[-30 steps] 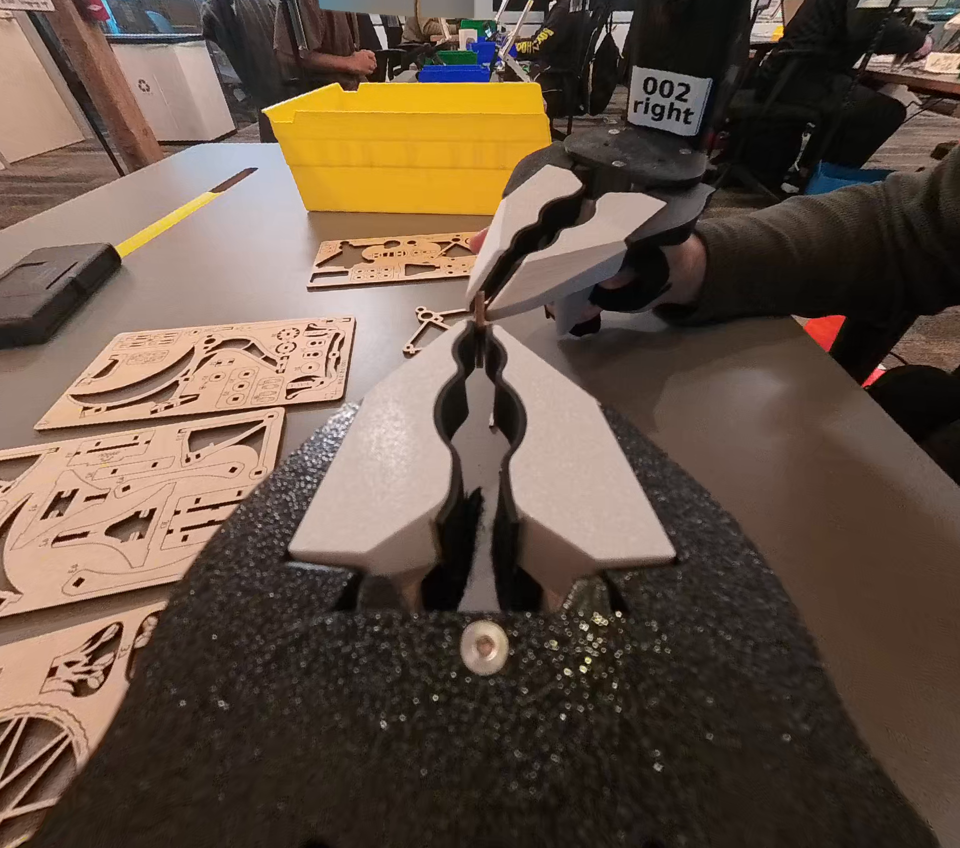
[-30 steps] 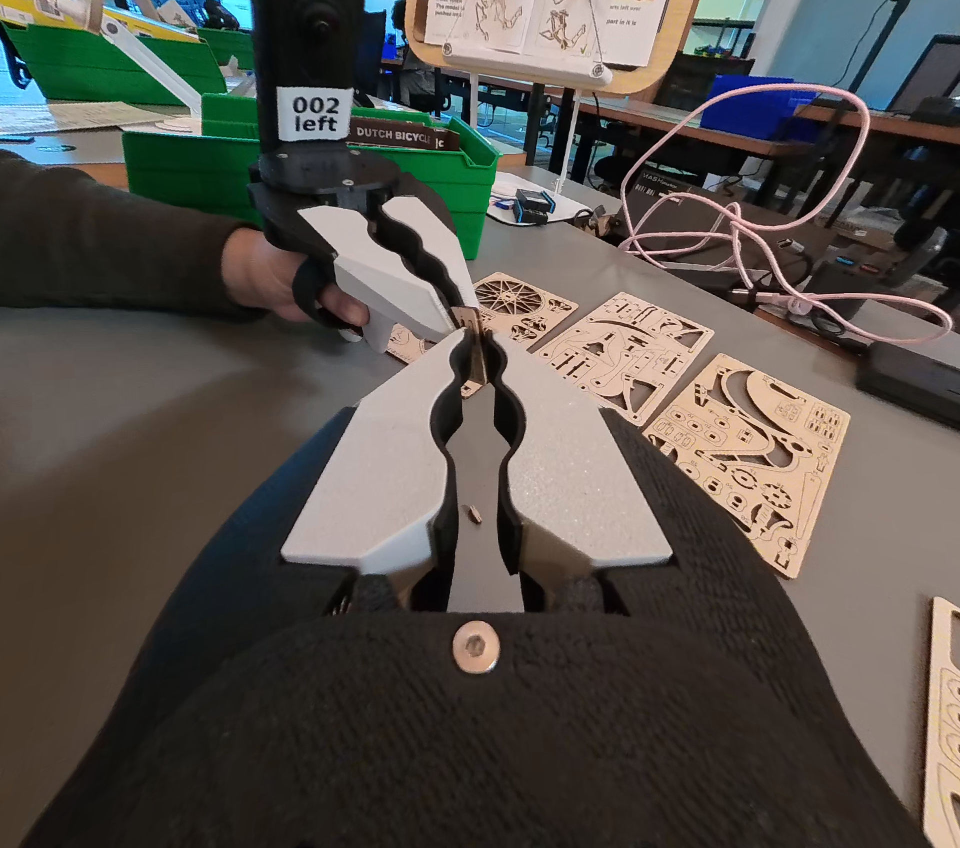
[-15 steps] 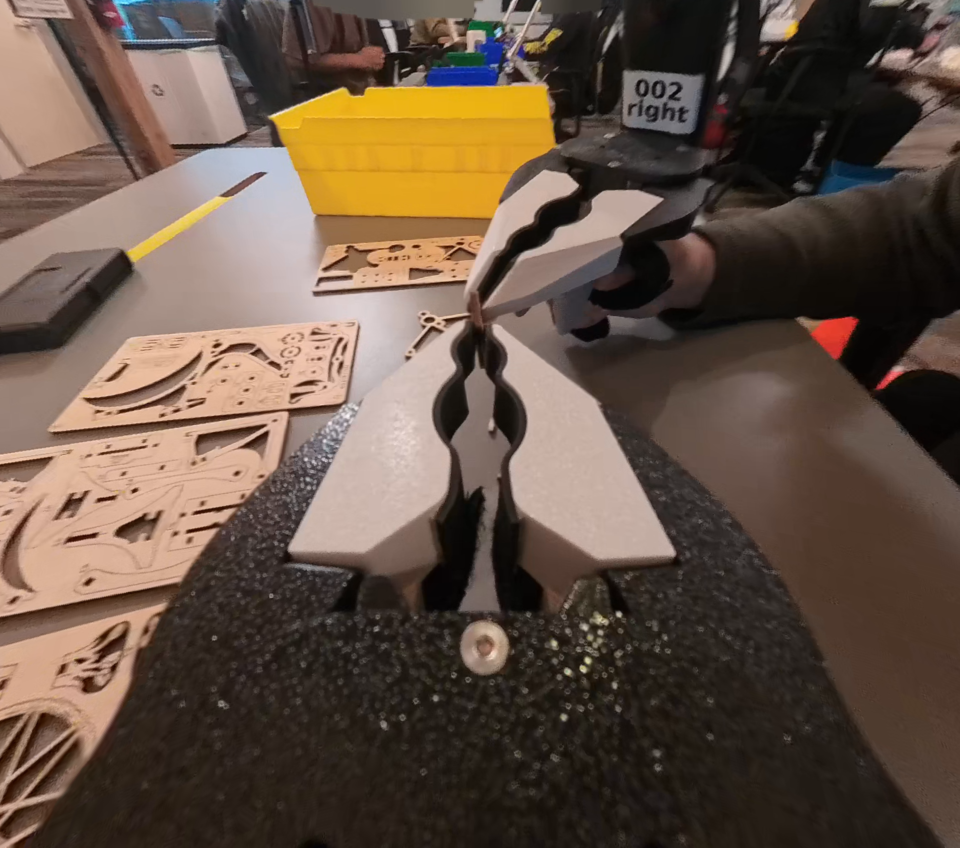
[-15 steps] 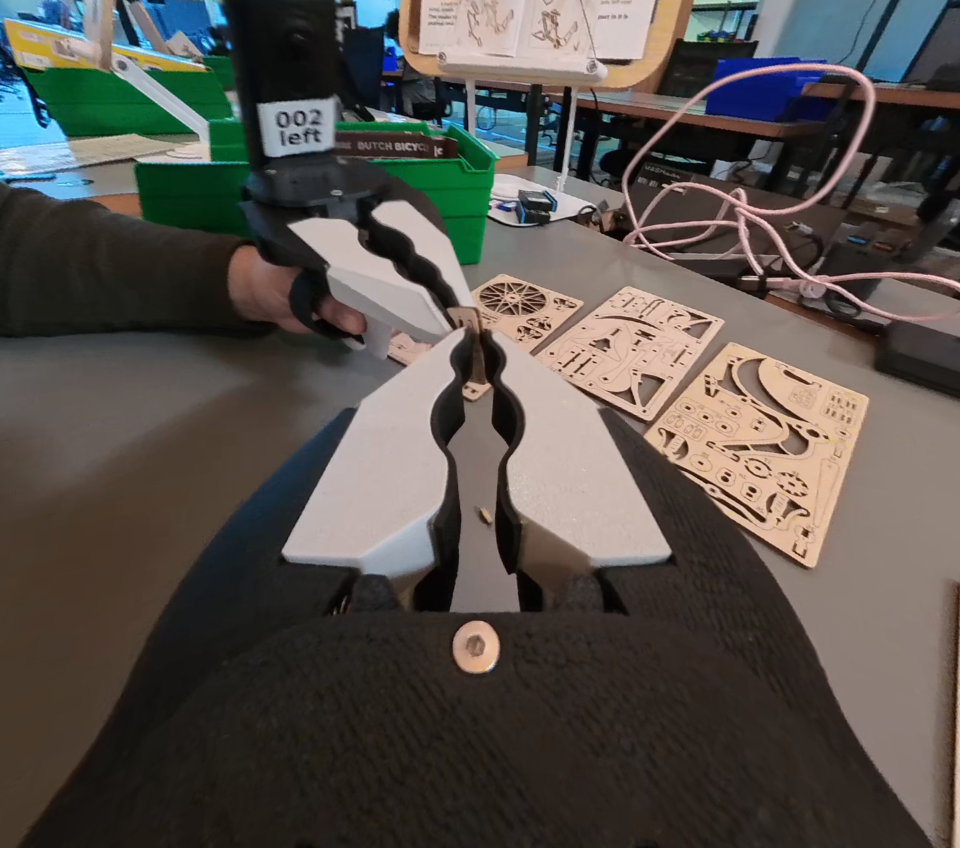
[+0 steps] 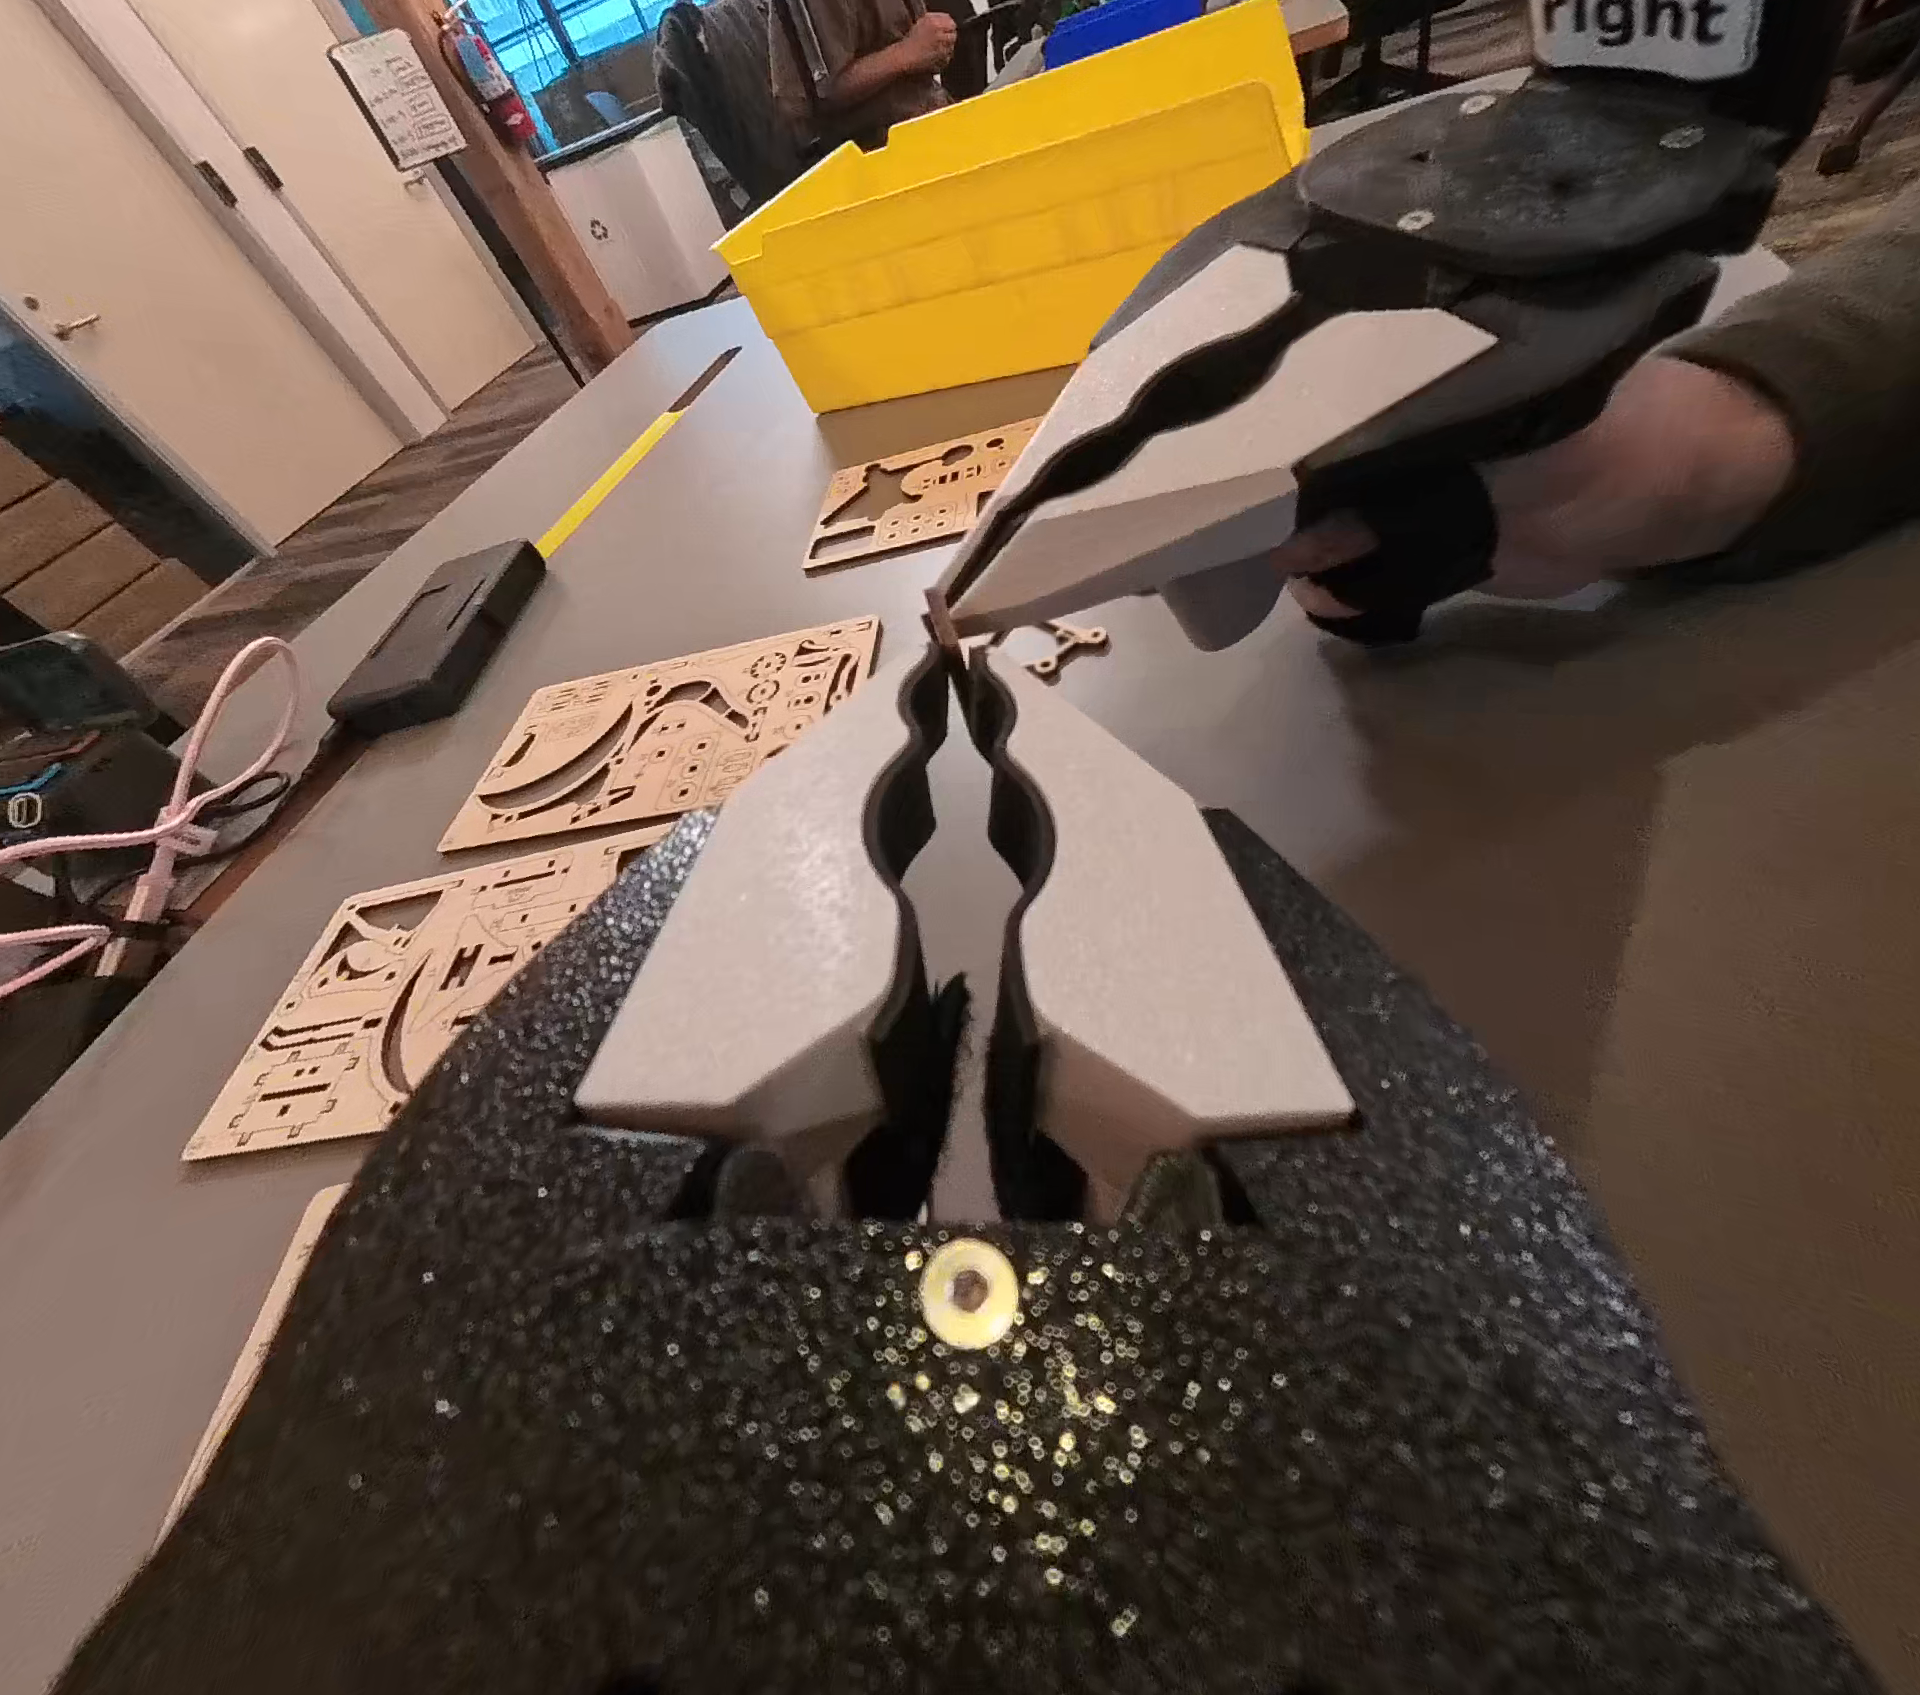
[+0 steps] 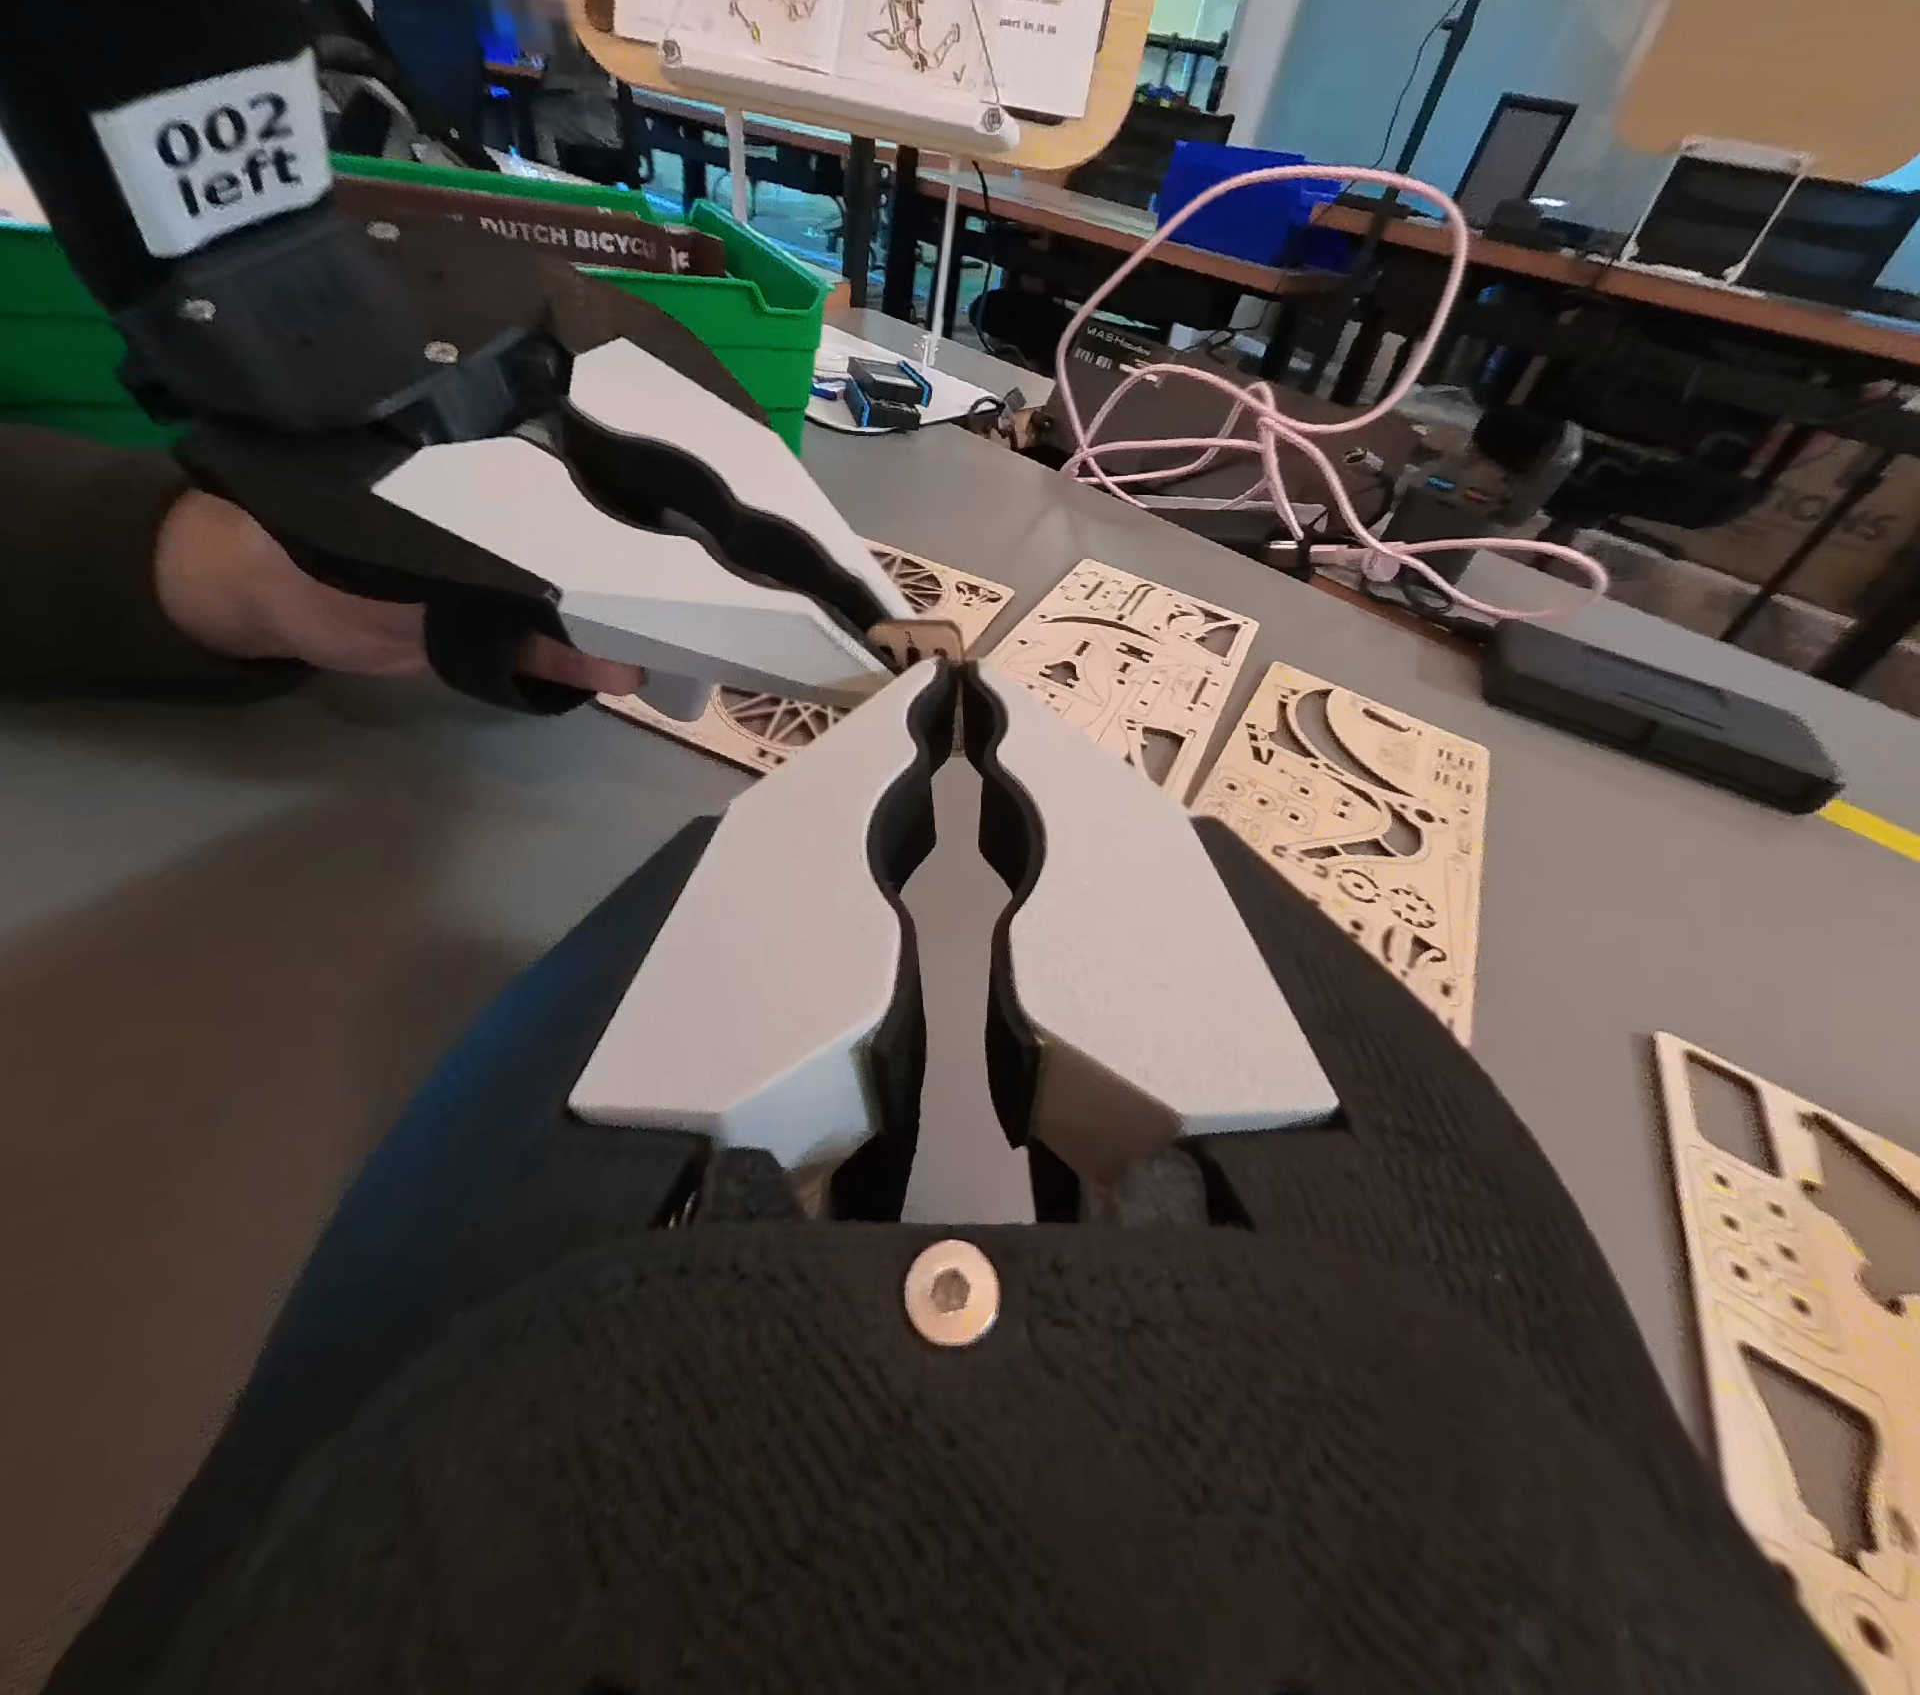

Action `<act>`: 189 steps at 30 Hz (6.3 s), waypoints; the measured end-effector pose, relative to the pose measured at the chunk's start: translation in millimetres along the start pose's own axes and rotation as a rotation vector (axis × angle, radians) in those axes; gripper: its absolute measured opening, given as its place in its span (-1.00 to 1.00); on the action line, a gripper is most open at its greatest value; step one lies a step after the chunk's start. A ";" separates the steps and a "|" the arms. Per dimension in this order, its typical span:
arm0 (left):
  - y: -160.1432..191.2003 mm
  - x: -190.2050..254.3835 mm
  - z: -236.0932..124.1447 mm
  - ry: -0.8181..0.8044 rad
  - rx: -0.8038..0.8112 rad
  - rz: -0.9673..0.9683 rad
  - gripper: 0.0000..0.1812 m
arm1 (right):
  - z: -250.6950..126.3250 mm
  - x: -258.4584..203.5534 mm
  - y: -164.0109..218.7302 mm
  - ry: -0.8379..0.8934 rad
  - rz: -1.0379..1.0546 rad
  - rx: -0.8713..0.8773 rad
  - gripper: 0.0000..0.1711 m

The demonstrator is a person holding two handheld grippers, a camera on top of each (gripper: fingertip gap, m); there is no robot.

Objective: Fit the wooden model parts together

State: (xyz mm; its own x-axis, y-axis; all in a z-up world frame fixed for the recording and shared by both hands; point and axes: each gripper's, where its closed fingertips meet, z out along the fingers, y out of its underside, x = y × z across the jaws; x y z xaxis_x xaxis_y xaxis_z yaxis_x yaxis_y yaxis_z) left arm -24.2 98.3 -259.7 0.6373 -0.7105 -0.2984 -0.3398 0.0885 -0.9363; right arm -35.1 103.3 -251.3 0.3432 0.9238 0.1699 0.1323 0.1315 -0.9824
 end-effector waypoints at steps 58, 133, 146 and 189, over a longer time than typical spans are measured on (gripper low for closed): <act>11.5 57.2 1.4 -0.109 0.029 1.282 -1.00 | -43.6 -32.6 22.3 -0.534 -0.216 -0.128 -0.86; 14.9 68.8 5.8 -0.085 -0.002 1.389 -1.00 | -58.1 -42.4 37.6 -0.644 -0.120 -0.272 -0.91; 14.0 62.6 4.8 -0.102 -0.012 1.370 -0.99 | -53.2 -34.0 37.7 -0.550 -0.235 -0.272 -1.00; 14.3 44.3 4.7 -0.145 -0.060 1.246 -1.00 | -55.0 -14.6 12.0 -0.442 -0.179 -0.161 -0.79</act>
State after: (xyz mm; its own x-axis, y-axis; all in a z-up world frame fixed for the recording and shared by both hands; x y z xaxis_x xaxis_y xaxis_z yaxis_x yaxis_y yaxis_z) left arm 2.4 71.3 -287.2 -0.0697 -0.0837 -0.9940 -0.7933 0.6088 0.0044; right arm 12.6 71.7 -261.3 -0.1206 0.9604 0.2513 0.3071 0.2769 -0.9105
